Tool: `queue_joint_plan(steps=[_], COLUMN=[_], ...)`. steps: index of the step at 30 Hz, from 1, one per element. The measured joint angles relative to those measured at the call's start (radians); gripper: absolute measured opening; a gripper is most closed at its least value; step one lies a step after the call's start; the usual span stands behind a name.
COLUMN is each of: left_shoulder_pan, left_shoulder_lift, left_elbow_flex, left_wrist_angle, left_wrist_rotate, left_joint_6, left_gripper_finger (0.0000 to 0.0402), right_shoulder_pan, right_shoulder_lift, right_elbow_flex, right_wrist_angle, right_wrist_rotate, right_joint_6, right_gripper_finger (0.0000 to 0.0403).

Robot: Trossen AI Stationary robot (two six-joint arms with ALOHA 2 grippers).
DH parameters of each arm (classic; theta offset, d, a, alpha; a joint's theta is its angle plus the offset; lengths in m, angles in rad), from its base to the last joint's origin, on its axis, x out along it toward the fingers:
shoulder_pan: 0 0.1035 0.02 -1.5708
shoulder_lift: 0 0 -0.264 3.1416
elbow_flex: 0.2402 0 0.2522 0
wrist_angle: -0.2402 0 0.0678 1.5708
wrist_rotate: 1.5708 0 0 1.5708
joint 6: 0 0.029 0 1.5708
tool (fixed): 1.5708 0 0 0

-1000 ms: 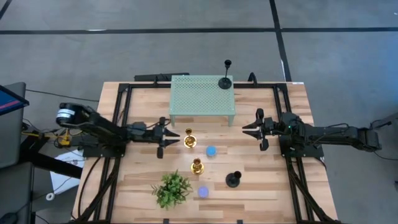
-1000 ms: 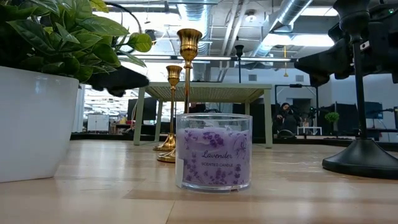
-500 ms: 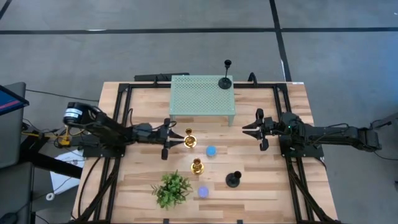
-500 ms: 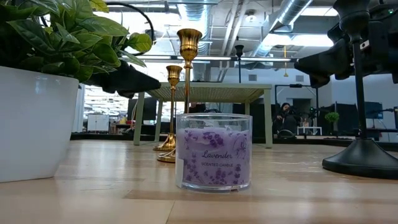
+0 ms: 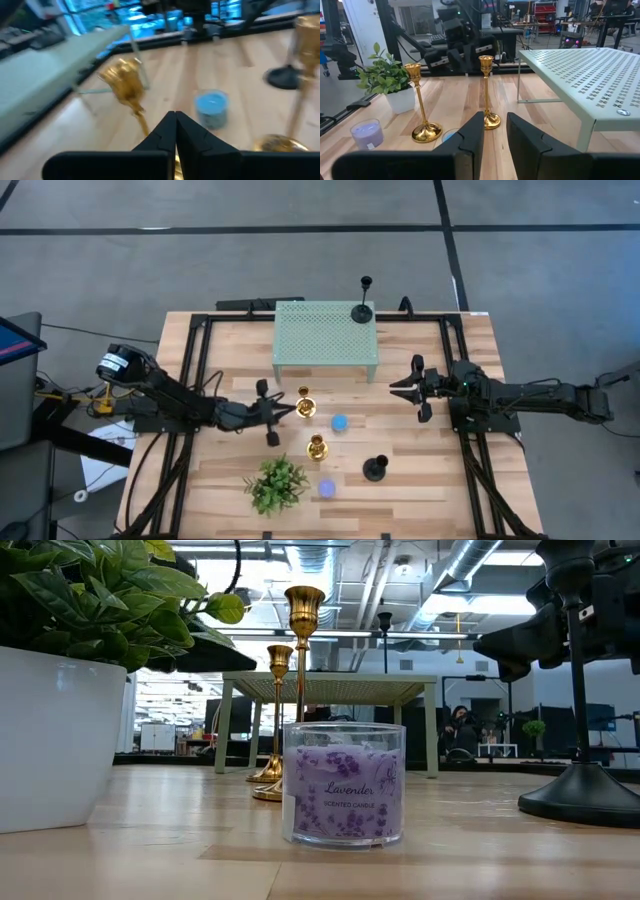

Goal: Pick & Place candle stick holders
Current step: Put the gold candlestick on the shelf

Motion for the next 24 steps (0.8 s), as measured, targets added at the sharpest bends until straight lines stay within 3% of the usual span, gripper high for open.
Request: queue_joint_plan(steps=[3, 10, 22, 24], left_shoulder_pan=[-0.008, -0.008, -0.032, -0.057], left_shoulder_lift=[0.0, 0.055, 0.153, 0.174], left_elbow_flex=[0.022, 0.052, 0.059, 0.06], left_wrist_angle=[0.0, -0.01, -0.004, -0.005], left_wrist_rotate=[-0.066, -0.079, -0.193, -0.249], left_joint_6=[0.031, 0.014, -0.15, -0.179], left_gripper_finger=[0.001, 0.0005, 0.0004, 0.0004], right_shoulder_pan=[0.0, 0.0, 0.0, 0.0], right_shoulder_lift=[0.0, 0.0, 0.0, 0.0], right_elbow_flex=[0.0, 0.0, 0.0, 0.0], right_wrist_angle=[-0.003, -0.059, -0.075, -0.075], right_wrist_rotate=[0.0, 0.0, 0.0, 0.0], right_joint_6=[0.0, 0.009, 0.009, 0.008], right_gripper_finger=[0.0075, 0.0075, 0.0075, 0.0075])
